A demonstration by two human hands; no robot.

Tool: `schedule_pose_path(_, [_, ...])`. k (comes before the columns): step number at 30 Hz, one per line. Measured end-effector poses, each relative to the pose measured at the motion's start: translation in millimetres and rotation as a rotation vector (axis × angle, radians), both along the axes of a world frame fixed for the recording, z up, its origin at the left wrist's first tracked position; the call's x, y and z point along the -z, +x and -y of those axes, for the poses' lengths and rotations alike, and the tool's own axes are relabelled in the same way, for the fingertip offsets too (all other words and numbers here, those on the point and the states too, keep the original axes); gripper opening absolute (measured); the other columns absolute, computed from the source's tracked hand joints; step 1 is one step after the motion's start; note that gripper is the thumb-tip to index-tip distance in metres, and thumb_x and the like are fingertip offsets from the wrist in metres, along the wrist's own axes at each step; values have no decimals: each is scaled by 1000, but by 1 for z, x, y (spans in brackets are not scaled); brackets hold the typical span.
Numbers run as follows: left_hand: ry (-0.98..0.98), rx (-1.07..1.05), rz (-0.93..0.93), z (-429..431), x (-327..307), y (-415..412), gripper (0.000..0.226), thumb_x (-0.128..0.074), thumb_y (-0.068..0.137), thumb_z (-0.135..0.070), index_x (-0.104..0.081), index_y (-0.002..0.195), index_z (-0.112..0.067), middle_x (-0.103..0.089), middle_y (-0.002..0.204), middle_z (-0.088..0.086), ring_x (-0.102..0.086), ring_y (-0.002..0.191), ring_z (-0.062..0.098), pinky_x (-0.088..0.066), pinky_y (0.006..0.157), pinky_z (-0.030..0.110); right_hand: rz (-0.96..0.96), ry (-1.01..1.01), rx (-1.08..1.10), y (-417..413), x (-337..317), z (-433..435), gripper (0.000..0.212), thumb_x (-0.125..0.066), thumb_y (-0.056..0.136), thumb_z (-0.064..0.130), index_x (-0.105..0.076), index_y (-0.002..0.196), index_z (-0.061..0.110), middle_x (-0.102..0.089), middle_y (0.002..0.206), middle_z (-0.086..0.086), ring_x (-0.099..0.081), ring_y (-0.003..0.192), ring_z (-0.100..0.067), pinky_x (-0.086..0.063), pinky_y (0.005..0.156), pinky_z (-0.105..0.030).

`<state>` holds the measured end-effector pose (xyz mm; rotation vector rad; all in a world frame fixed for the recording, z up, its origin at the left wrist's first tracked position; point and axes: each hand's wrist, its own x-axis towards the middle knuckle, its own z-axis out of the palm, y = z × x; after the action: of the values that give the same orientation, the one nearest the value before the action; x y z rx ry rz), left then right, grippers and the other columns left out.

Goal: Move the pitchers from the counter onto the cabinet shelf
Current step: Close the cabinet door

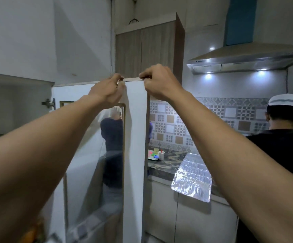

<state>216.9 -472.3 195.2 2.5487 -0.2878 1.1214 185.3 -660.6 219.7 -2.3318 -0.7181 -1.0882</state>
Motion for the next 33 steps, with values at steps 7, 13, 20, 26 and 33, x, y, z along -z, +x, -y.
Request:
schedule_pose_path(7, [-261,44,-10,-58,-3,-123,56,-26,99,-48,-64,124,-16,-63,126,14,-56,118,34,-42,102,43,-157,232,-474,-74,1,-58,31,-71,91,28,-74,117,11,-75,108,1,-70,98,-8,-57,94,-35])
schedule_pose_path(13, [-636,95,11,-106,3,-210,55,-32,99,-53,-68,123,-20,-68,118,2,-64,106,18,-49,71,23,-350,315,-778,-120,20,-140,34,-61,99,38,-75,114,11,-75,117,-2,-70,106,-12,-55,92,-42])
schedule_pose_path(20, [-691,-163,202,-180,2,-278,56,-44,90,-59,-72,79,-11,-69,89,8,-67,86,26,-61,73,42,-465,219,-883,-139,35,-259,44,-50,103,31,-62,134,3,-61,140,-14,-57,126,-25,-39,109,-38])
schedule_pose_path(26, [-348,-616,188,-248,19,-295,58,-53,89,-12,-37,144,-16,-61,125,14,-57,114,33,-42,88,30,-439,-24,-869,-131,62,-353,64,-50,100,30,-26,159,22,-46,154,-1,-43,140,-23,-34,102,-25])
schedule_pose_path(33, [-81,-1004,107,-334,44,-276,81,-41,95,-4,15,153,-10,3,163,18,-18,147,36,-27,114,50,-285,-197,-813,-97,77,-448,81,-51,99,44,-2,161,26,3,168,-15,-5,154,-34,-15,122,-57])
